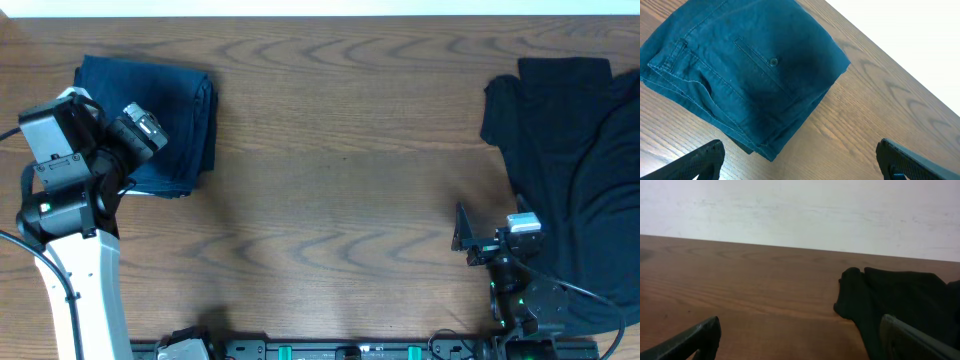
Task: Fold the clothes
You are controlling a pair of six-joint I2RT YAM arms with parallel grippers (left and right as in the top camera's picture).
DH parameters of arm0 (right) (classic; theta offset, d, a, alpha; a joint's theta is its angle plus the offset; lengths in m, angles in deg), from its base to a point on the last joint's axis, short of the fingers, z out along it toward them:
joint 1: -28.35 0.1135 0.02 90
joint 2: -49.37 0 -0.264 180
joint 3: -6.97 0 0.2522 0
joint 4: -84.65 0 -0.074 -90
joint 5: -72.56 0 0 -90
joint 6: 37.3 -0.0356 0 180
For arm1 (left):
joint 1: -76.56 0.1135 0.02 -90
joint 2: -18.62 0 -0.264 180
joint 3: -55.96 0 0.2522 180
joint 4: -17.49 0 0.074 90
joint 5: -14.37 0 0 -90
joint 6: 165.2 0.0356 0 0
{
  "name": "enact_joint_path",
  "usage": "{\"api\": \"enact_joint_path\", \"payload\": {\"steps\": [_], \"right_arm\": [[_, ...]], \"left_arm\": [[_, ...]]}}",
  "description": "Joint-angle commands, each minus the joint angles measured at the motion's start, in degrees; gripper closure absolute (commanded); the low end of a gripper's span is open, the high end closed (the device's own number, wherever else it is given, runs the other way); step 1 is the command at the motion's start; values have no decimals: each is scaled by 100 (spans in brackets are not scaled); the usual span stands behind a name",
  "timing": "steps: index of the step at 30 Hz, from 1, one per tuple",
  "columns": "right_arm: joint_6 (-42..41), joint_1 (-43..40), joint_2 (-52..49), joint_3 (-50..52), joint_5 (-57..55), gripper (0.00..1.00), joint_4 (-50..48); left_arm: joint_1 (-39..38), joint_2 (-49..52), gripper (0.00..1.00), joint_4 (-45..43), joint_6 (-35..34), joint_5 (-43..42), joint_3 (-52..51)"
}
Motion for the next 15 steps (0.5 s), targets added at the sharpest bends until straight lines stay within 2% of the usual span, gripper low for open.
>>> {"api": "enact_joint_path", "payload": {"steps": [1,15], "right_arm": [[103,-66,37,11,7,1,15],[103,-66,37,11,7,1,15]], "left_arm": [[2,33,2,2,52,9,114],[2,33,2,2,50,9,114]]}}
